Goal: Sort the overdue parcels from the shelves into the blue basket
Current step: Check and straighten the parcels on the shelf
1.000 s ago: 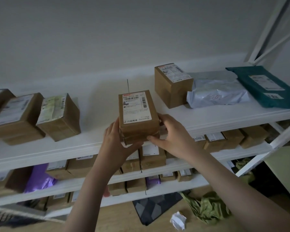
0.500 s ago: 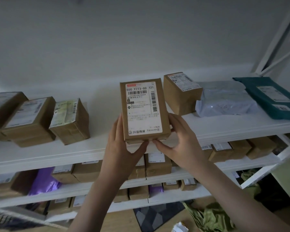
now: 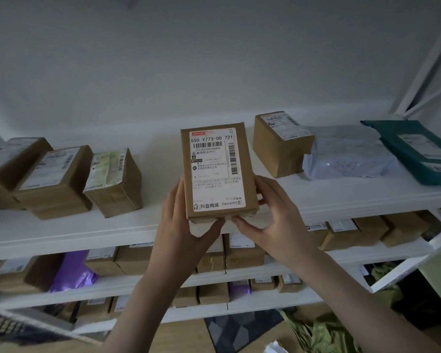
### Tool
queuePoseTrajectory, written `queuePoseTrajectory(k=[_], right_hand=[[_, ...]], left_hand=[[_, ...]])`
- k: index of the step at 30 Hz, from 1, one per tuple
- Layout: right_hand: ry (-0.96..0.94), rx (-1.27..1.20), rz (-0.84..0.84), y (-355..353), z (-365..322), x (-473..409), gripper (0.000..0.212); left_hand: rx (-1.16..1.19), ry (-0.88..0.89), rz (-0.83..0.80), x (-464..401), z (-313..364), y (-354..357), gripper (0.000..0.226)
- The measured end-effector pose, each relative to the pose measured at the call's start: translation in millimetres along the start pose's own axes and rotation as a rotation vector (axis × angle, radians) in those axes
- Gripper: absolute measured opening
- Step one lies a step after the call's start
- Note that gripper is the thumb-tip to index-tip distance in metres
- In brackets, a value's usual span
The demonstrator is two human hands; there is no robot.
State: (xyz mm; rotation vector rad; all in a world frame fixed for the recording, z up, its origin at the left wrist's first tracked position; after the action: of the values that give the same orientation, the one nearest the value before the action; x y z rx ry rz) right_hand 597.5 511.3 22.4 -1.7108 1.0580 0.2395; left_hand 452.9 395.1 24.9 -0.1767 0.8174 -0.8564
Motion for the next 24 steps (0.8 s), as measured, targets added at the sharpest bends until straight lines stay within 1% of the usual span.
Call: queuePoseTrajectory(k=[1,4,7,11,14,21,24], right_hand=[[0.023,-0.025,-0.024,3,2,-1,0.073],[0.126,-0.084,-0.104,14,11,-2,0.073],[0.209,-0.051,-0.169,25,25,-5,0.073],[0.261,-0.038,-0.249,38,40,-15,0.066],[0.26,-0.032,-0.272,45,45,-26,0.065],[0.213,-0.036,-0.316,68,42,-45,0.069],[0.175,-0.037,-0.332,79,33,-50,0.066]], left_hand=[[0.031,-0.028,0.001,0,-3,1,0.087],[0.183,-0.187,-0.01,-4,-21,5,0.084],[0.162,-0.253,-0.076,-15,-38,17,0.073],[0.131,-0.321,-0.126,-25,-58,29,0.077],[0.107,-0.362,-0.104,-28,-68,29,0.088],[0.022,-0.389,-0.061,-36,-72,8,0.086],[-0.015,-0.374,-0.006,-37,-70,-12,0.097]])
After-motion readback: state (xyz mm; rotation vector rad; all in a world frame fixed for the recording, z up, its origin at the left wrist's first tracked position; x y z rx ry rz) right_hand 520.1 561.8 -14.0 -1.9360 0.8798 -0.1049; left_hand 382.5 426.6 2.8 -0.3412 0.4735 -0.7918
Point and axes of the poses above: each hand's wrist, its own x-axis away from the middle knuckle, its own y-axis out of the palm, z = x × y, the point moved 8 cm from there along -x, towards the middle knuckle, and after that the axes turned 15 degrees about x, right-handed, at the moved point
